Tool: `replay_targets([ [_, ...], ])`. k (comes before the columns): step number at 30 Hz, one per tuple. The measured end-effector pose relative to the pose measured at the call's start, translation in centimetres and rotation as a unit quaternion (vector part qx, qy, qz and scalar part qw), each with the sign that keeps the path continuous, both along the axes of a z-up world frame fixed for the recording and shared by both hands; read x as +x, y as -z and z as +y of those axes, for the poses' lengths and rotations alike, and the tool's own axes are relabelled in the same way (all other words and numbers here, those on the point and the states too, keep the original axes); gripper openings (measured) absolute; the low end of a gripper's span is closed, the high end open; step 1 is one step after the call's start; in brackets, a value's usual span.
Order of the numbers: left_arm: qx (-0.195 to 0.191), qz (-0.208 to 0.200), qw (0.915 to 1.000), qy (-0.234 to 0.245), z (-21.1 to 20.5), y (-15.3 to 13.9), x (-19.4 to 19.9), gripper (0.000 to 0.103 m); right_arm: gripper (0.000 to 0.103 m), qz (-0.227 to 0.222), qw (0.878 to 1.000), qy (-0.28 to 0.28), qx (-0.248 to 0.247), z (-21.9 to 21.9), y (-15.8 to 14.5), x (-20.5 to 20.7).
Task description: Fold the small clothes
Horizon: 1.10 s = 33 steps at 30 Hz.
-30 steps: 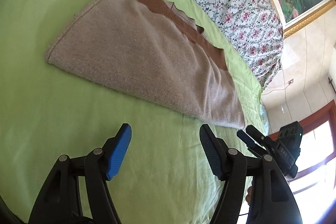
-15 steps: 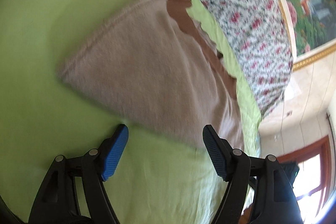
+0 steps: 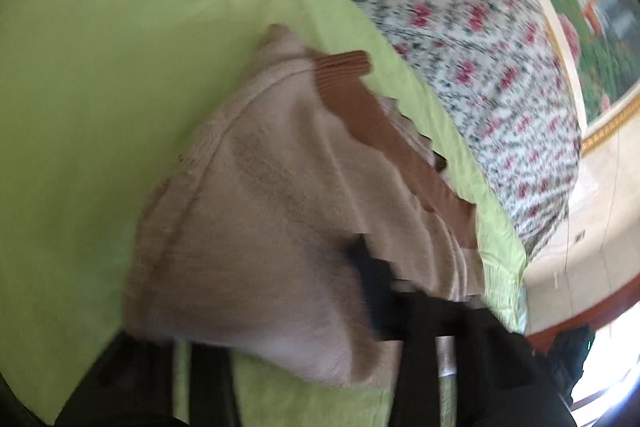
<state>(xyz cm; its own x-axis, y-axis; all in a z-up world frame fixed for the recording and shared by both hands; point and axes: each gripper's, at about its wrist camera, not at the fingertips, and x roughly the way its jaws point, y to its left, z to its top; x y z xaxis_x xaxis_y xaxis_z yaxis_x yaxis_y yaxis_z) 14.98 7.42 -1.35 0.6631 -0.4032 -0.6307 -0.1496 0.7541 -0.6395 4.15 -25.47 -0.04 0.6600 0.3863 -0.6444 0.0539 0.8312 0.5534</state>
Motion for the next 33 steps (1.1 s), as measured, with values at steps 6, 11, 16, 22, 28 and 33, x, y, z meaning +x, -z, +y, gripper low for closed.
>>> replay_targets([
  [6, 0.059, -0.052, 0.9956, 0.051, -4.5, -4.4, -0.2, 0.01, 0.067, -0.013, 0.999, -0.009, 0.031, -2.4, -0.6, 1.9],
  [11, 0.089, -0.084, 0.9852, 0.119, -10.4, -6.9, -0.1, 0.009, 0.066, -0.004, 0.996, -0.027, 0.088, -4.2, -0.5, 4.2],
  [16, 0.143, -0.096, 0.9655, 0.195, -17.1, -6.1, -0.2, 0.008, 0.072, 0.004, 0.98, -0.098, 0.175, -3.2, -0.1, 8.6],
  [22, 0.181, -0.076, 0.9489, 0.247, -20.3, -3.0, -0.2, 0.007, 0.086, 0.05, 0.966, -0.157, 0.201, 1.4, 2.3, 15.2],
  [28, 0.215, -0.081, 0.938, 0.259, -21.3, -3.3, -0.6, 0.007, 0.022, 0.051, 0.976, -0.157, 0.141, 3.9, 2.0, 19.0],
  [33, 0.199, -0.112, 0.9333, 0.277, -23.7, -6.1, -0.8, 0.007, 0.018, -0.013, 0.983, -0.16, 0.09, 1.2, -3.0, 17.0],
])
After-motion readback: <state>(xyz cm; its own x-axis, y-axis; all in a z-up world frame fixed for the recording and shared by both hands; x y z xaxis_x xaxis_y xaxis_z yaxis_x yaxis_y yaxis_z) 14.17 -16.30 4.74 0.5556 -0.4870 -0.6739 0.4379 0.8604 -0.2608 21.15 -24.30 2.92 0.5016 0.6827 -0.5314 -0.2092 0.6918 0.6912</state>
